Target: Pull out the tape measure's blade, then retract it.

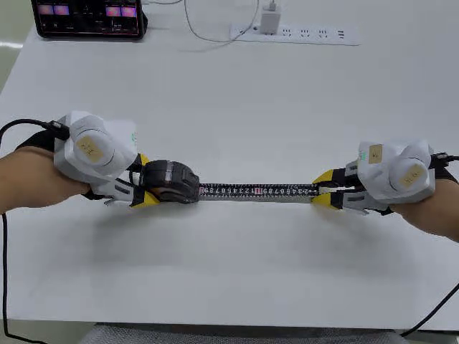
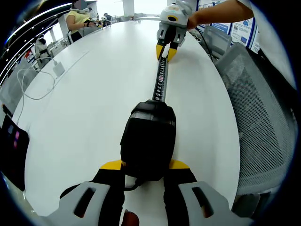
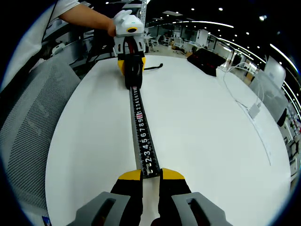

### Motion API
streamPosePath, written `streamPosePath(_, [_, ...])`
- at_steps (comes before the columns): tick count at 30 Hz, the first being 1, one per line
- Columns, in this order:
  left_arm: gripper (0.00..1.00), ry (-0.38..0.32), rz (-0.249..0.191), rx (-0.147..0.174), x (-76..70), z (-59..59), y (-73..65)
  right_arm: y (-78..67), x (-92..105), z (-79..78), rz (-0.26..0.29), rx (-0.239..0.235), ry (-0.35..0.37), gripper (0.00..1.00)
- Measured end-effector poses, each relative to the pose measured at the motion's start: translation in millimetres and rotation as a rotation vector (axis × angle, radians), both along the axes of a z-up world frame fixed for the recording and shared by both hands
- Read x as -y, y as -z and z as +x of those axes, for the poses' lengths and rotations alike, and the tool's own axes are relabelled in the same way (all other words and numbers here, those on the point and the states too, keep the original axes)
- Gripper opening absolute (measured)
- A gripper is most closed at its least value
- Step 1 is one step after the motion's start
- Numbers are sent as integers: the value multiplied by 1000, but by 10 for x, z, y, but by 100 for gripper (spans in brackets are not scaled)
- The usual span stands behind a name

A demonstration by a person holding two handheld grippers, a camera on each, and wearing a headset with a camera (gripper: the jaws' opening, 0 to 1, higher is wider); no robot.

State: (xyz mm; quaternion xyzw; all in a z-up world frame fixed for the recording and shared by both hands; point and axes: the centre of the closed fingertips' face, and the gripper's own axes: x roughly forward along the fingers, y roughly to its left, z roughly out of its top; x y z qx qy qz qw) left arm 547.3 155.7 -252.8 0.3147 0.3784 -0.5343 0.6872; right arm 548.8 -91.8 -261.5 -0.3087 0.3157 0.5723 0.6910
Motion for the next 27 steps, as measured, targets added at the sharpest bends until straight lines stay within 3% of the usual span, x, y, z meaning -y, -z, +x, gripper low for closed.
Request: streamPosePath(27, [27,0,-1,1,1,1,0,3,286,10,-43,-3,3,7])
